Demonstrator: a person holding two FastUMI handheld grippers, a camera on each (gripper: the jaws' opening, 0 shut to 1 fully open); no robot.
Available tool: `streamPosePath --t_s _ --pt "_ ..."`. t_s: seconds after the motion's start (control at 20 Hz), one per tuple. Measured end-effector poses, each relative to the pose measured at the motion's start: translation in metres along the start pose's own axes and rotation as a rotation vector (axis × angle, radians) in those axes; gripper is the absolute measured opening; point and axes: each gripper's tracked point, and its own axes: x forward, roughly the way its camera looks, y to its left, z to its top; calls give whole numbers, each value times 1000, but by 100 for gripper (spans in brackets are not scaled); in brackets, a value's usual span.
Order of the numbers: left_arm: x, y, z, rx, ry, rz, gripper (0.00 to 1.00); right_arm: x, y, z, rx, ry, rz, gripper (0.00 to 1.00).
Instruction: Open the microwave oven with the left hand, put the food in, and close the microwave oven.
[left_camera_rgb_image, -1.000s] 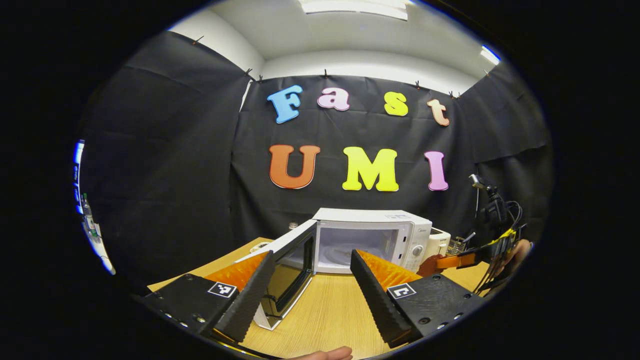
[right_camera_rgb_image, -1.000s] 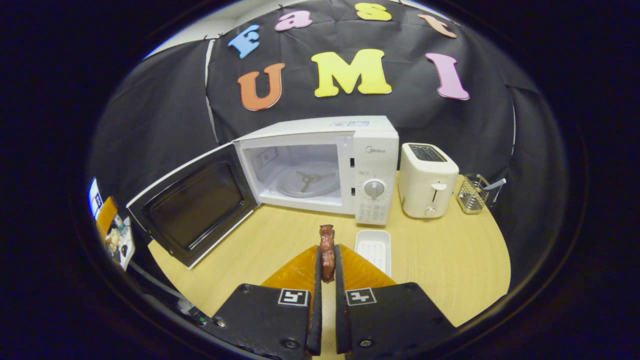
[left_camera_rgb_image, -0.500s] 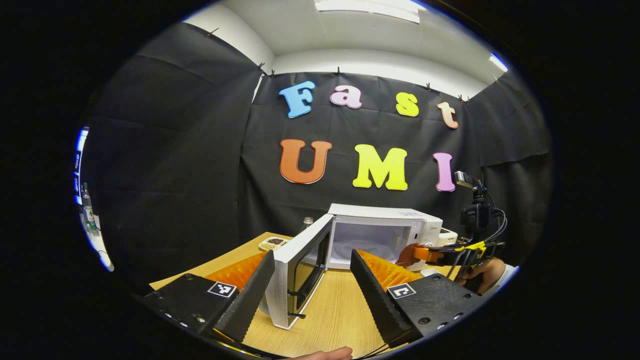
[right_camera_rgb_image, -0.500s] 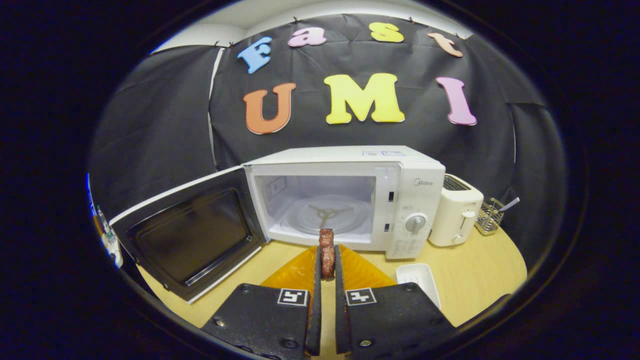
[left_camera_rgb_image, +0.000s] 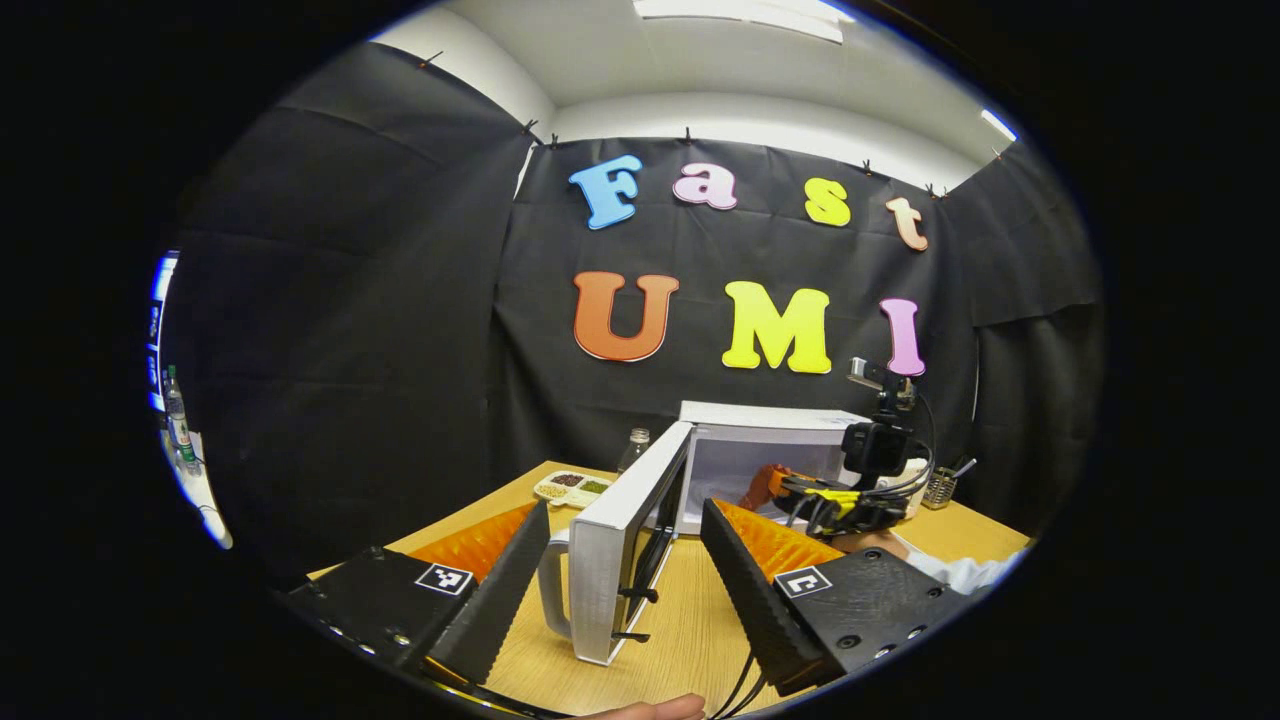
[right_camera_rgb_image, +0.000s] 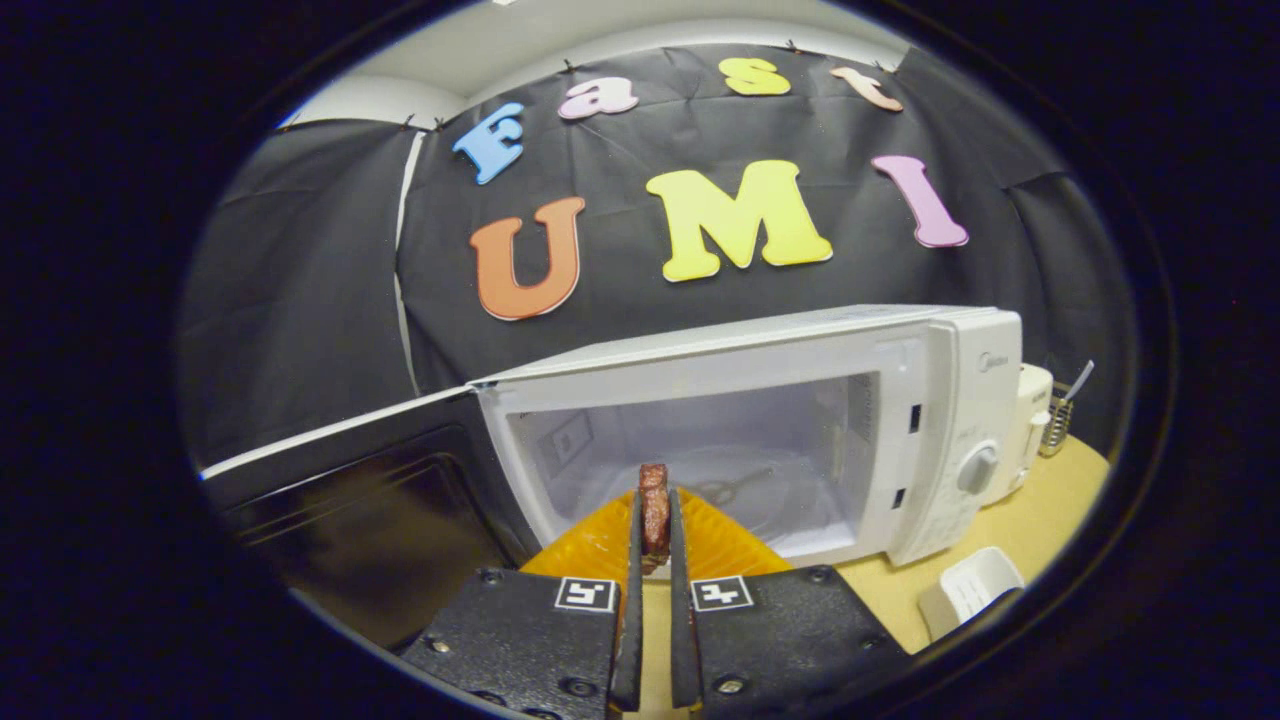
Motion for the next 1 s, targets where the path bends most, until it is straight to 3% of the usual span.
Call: streamPosePath --t_s 0.3,0.5,0.9,0.95,1.0 --pt "6 22 -5 -2 4 42 94 70 -28 14 363 -108 -94 14" --pt "8 28 -9 -18 11 55 94 98 -56 -10 542 -105 -206 14" --pt "3 23 -11 -9 25 44 94 102 -61 -21 561 -66 -228 17" --pt "3 23 -12 -10 30 41 94 104 -66 -30 517 -34 -284 7" --pt "3 23 -13 -8 33 39 94 95 -75 -29 478 -30 -328 12"
